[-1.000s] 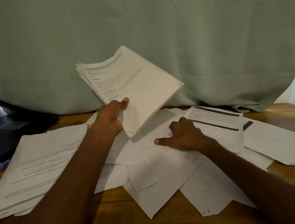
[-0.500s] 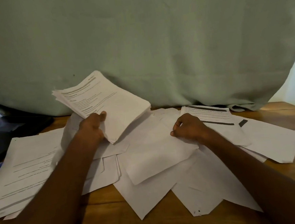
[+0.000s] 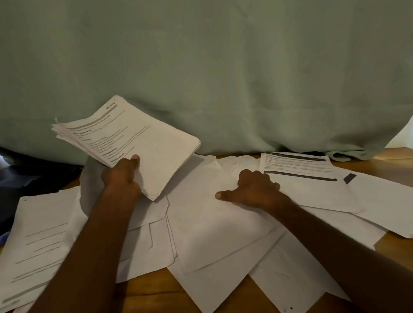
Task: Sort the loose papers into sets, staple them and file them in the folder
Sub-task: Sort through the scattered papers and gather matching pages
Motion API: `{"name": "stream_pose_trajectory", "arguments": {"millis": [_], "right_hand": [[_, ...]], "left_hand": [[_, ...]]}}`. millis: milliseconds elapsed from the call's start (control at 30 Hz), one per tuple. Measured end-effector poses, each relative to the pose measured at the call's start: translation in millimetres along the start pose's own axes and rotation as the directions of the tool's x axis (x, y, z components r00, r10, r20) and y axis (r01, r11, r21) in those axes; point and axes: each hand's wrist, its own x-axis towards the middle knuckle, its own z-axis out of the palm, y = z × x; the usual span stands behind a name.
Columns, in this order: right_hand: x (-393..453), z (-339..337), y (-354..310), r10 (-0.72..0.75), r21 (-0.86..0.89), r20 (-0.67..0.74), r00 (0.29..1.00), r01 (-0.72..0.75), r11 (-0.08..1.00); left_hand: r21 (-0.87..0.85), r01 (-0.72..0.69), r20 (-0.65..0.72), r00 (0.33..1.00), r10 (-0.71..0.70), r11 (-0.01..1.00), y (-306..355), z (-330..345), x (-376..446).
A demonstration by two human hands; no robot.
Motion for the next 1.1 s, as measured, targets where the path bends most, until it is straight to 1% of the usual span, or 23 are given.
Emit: {"name": "stream_pose_trajectory", "arguments": {"millis": [67,133,267,333,400,467,533,567,600,633,667,700,733,767,800,833,867,900,967,1033,1067,1100], "right_hand": [[-0.1,-0.4,-1.0,0.015,0.038,0.007,1.0,-0.015,0.999],[-1.8,0.7,-3.7,0.013,0.037,0.002,1.0,-0.013,0.999],[-12.8,5.5,-15.8,-0.064,-0.086,0.007,0.998,0.064,0.994],[-14.3,5.7,-20.5,-0.072,-0.095,0.001,0.997,0.072,0.993],[-12.2,2.8,-20.8,-0.024,-0.014,0.002,1.0,0.024,1.0],[-9.7,-3.3,-16.8,0.023,0.122,0.015,1.0,-0.025,0.992],[-6.5,-12.5,-8.6,0.055,0.339,0.018,0.998,-0.058,0.939],[-4.6,-20.4,-3.7,0.066,0.47,0.012,0.998,-0.063,0.88],[-4.4,-30.5,1.7,0.082,0.572,-0.009,0.997,-0.062,0.818],[-5.5,-44.0,6.3,0.095,0.626,-0.067,0.993,-0.032,0.779],[-8.4,-60.5,9.2,0.116,0.6,-0.189,0.975,0.021,0.8],[-12.6,-78.6,11.0,0.126,0.481,-0.377,0.917,0.078,0.873],[-17.8,-97.5,11.2,0.089,0.298,-0.602,0.793,0.12,0.947],[-27.2,-112.7,8.7,-0.014,0.114,-0.779,0.627,0.163,0.98],[-36.8,-122.1,2.2,-0.14,-0.045,-0.871,0.471,0.208,0.977],[-47.3,-123.0,-7.8,-0.25,-0.166,-0.896,0.368,0.243,0.956],[-57.2,-116.0,-19.6,-0.336,-0.256,-0.877,0.344,0.258,0.932],[-66.0,-102.4,-32.6,-0.416,-0.333,-0.826,0.381,0.265,0.905],[-80.4,-60.6,-53.5,-0.544,-0.431,-0.635,0.548,0.333,0.839],[-90.8,-18.6,-64.1,-0.611,-0.439,-0.409,0.678,0.441,0.783],[-94.7,-2.1,-66.6,-0.621,-0.435,-0.307,0.721,0.475,0.765],[-97.3,9.9,-67.6,-0.623,-0.44,-0.237,0.745,0.49,0.753]], "left_hand": [[0.004,0.013,0.004,1.0,-0.013,1.0,-0.2,2.2,-0.7],[-0.001,0.023,0.02,1.0,-0.023,1.0,-0.6,4.5,-2.1],[0.015,0.013,0.024,1.0,-0.014,1.0,-5.3,9.3,-4.9],[0.04,0.004,0.031,1.0,-0.005,0.999,-8.2,11.8,-6.5],[0.043,-0.003,0.039,0.999,0.002,0.999,-10.3,13.9,-9.5],[0.023,-0.006,0.048,0.999,0.005,1.0,-11.1,15.7,-12.7],[-0.011,0.003,0.068,0.998,-0.002,1.0,-10.5,17.2,-14.9],[-0.023,0.008,0.075,0.997,-0.006,1.0,-9.4,17.3,-15.4],[-0.028,0.01,0.081,0.997,-0.008,1.0,-8.6,17.3,-15.4],[-0.033,0.01,0.088,0.996,-0.007,0.999,-7.9,17.2,-14.4],[-0.038,0.004,0.092,0.996,0.0,0.999,-7.5,17.0,-12.4],[-0.043,-0.006,0.095,0.995,0.01,0.999,-8.0,16.4,-9.9],[-0.047,-0.019,0.103,0.994,0.023,0.999,-8.2,16.8,-7.7],[-0.047,-0.029,0.112,0.993,0.034,0.998,-9.9,16.2,-5.6],[-0.047,-0.035,0.12,0.992,0.04,0.998,-11.7,16.3,-3.8],[-0.049,-0.034,0.125,0.991,0.04,0.998,-13.8,16.5,-2.0],[-0.049,-0.028,0.12,0.992,0.034,0.998,-16.4,15.7,-1.2],[-0.051,-0.024,0.107,0.994,0.03,0.998,-17.3,15.5,-0.7],[-0.036,-0.032,0.062,0.997,0.034,0.999,-18.2,14.1,-0.6],[-0.033,-0.05,0.031,0.998,0.051,0.998,-17.5,12.2,-1.2],[-0.03,-0.061,0.024,0.998,0.062,0.998,-17.2,10.9,-2.8],[-0.029,-0.073,0.025,0.997,0.074,0.997,-16.8,10.7,-4.0]]}}
